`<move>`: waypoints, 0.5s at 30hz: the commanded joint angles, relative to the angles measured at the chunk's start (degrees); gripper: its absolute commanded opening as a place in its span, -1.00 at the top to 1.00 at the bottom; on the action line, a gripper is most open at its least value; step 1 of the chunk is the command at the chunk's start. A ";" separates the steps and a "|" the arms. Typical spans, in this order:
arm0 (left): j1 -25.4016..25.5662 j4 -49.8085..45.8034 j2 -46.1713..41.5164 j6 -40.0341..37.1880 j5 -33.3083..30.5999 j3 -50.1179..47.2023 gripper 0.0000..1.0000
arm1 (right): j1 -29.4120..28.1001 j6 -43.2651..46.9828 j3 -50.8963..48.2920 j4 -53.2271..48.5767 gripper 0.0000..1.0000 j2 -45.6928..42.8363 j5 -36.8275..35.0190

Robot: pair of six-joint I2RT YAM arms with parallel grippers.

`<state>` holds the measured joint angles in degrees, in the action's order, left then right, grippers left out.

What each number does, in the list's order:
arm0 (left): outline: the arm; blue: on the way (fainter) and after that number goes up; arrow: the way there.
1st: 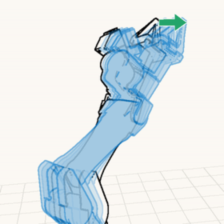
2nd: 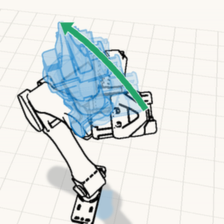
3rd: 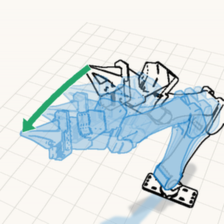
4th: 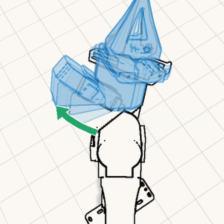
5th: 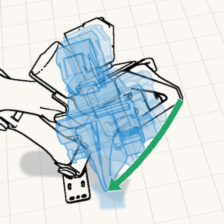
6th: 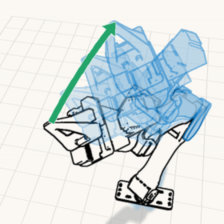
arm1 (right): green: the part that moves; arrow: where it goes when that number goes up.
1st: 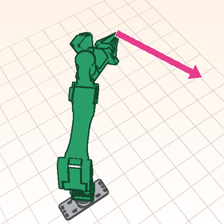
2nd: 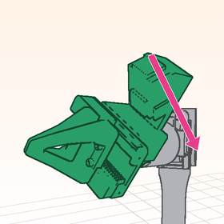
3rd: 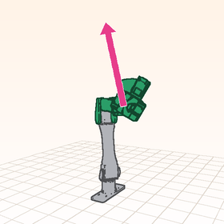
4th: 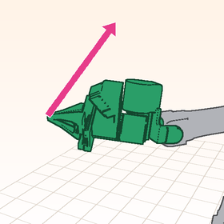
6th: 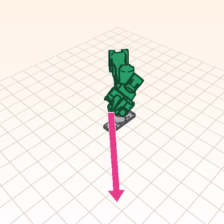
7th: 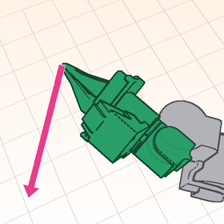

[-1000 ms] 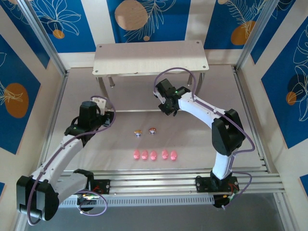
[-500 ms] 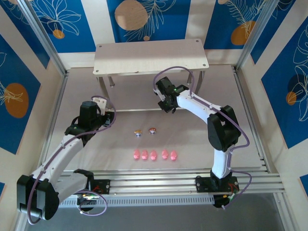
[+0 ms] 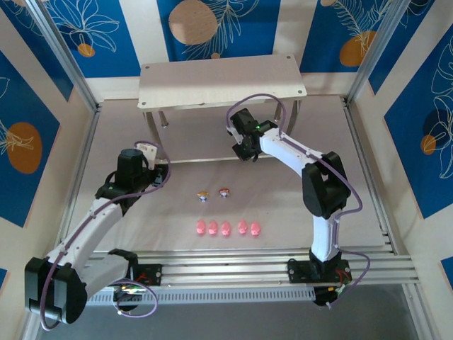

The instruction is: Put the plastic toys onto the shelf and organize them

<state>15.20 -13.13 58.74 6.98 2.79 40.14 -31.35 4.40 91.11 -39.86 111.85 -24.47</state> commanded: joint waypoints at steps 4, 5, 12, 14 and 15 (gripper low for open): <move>0.53 -0.96 0.60 -0.91 1.17 1.87 0.09 | 0.92 -1.00 2.98 -1.34 0.29 2.70 1.78; 0.53 -0.96 0.67 -0.92 1.22 1.87 0.09 | 0.99 -1.08 3.13 -1.45 0.27 2.89 1.71; 0.55 -1.01 0.89 -1.03 1.17 1.87 0.09 | 1.30 -1.14 4.36 -1.36 0.19 4.06 1.88; 0.53 -0.98 0.94 -1.08 1.17 1.87 0.09 | 1.38 -1.15 4.81 -1.28 0.17 4.32 1.88; 0.51 -0.97 1.06 -1.09 1.15 1.87 0.09 | 1.47 -1.22 4.96 -1.28 0.17 4.46 1.86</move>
<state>15.18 -13.15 59.44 6.96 2.96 40.18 -30.61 4.40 94.24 -40.07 114.54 -23.77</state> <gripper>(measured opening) 0.454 0.415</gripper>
